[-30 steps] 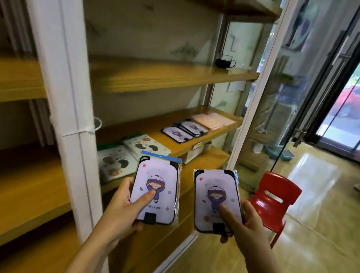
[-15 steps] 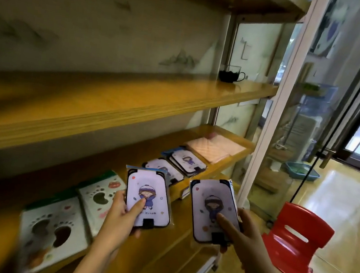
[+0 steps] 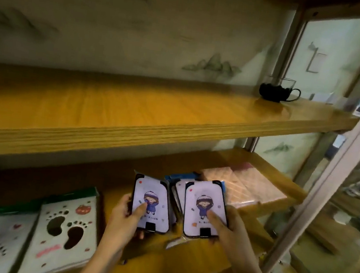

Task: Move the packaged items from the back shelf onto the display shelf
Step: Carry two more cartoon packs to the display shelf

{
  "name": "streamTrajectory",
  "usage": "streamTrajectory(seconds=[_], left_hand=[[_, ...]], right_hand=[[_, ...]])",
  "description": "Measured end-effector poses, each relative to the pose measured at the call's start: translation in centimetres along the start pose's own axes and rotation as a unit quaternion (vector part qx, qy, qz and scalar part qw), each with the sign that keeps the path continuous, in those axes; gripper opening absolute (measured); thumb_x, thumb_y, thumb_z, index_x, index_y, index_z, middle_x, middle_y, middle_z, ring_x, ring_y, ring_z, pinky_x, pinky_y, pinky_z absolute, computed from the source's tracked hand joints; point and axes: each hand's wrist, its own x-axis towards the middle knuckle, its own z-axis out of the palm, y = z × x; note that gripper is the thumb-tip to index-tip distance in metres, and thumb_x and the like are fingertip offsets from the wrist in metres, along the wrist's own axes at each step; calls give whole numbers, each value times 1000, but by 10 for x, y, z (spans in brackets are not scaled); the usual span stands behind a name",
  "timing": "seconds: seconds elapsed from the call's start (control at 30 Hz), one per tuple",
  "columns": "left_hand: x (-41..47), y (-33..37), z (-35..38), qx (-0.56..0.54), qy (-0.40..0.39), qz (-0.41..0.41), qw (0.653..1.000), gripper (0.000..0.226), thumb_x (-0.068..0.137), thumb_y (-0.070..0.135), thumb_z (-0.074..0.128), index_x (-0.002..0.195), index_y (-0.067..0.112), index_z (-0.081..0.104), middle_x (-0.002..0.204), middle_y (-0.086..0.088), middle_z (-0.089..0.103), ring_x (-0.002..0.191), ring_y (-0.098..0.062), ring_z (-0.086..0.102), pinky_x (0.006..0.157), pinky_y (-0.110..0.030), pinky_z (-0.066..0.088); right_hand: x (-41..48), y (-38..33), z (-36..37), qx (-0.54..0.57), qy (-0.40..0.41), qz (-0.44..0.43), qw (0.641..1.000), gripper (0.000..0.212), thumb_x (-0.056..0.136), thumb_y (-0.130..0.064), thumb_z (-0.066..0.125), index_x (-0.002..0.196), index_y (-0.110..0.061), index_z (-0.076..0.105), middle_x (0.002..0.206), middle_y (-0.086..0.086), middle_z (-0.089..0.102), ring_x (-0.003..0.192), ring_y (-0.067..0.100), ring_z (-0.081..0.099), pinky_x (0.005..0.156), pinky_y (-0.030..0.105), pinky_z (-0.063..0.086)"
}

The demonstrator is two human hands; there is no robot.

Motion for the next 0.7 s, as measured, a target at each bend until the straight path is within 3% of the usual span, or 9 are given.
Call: streamTrajectory(seconds=[0.1, 0.2, 0.23, 0.3, 0.37, 0.43, 0.47, 0.57, 0.7], left_hand=[[14, 1, 24, 43, 50, -32, 997, 36, 91, 21, 50, 126, 15, 45, 104, -4, 64, 79, -25, 65, 56, -26, 53], [20, 2, 39, 108, 113, -46, 987, 47, 91, 24, 49, 135, 13, 36, 121, -1, 55, 82, -12, 60, 61, -21, 50], [21, 2, 42, 144, 137, -40, 979, 48, 91, 25, 50, 135, 14, 36, 124, 1, 53, 88, -10, 59, 69, -22, 51], [20, 2, 45, 219, 184, -29, 958, 51, 89, 29, 53, 135, 15, 37, 132, -3, 49, 113, -18, 53, 93, -33, 47], [17, 4, 46, 291, 215, -23, 932, 54, 88, 32, 53, 137, 16, 35, 137, -3, 42, 123, -21, 44, 101, -34, 39], [14, 5, 46, 346, 236, -8, 908, 54, 89, 32, 52, 138, 16, 34, 138, -3, 38, 128, -20, 38, 104, -32, 35], [13, 4, 44, 360, 248, 8, 899, 52, 89, 31, 52, 137, 16, 36, 138, -3, 39, 128, -19, 38, 104, -32, 35], [11, 4, 37, 392, 260, 55, 881, 44, 89, 28, 53, 131, 17, 44, 132, 0, 47, 124, -17, 41, 103, -29, 36], [4, 7, 32, 429, 275, 76, 857, 40, 91, 30, 50, 129, 17, 48, 128, -2, 53, 123, -20, 43, 98, -31, 39]], right_hand=[[42, -5, -12, -32, -52, -6, 998, 28, 89, -19, 58, 116, -21, 48, 107, -1, 67, 90, 15, 67, 64, 24, 56], [75, -8, -15, -100, -124, -20, 987, 27, 91, -17, 55, 117, -15, 48, 97, -7, 64, 70, 12, 67, 49, 19, 51], [82, -9, -14, -112, -145, -17, 983, 28, 91, -18, 54, 118, -17, 47, 95, -9, 63, 65, 13, 67, 49, 20, 52], [94, -9, -11, -151, -175, -3, 973, 38, 91, -26, 53, 126, -20, 41, 90, -13, 61, 62, 12, 67, 64, 27, 57], [101, -9, -7, -203, -187, 16, 961, 52, 90, -32, 50, 137, -20, 31, 104, -8, 61, 64, 10, 65, 80, 35, 56], [102, -11, -8, -296, -182, -9, 938, 61, 87, -43, 48, 139, -22, 25, 129, 0, 53, 78, 11, 65, 96, 45, 48], [103, -14, -9, -358, -171, -38, 917, 63, 86, -49, 46, 139, -22, 24, 136, 2, 48, 94, 17, 64, 102, 47, 43], [100, -34, -16, -519, -121, -148, 833, 66, 89, -55, 37, 142, -18, 19, 148, 3, 30, 133, 21, 36, 109, 36, 32], [99, -57, -7, -494, -205, -227, 814, 61, 91, -51, 38, 143, -22, 22, 149, -4, 31, 137, 17, 30, 111, 33, 30]])
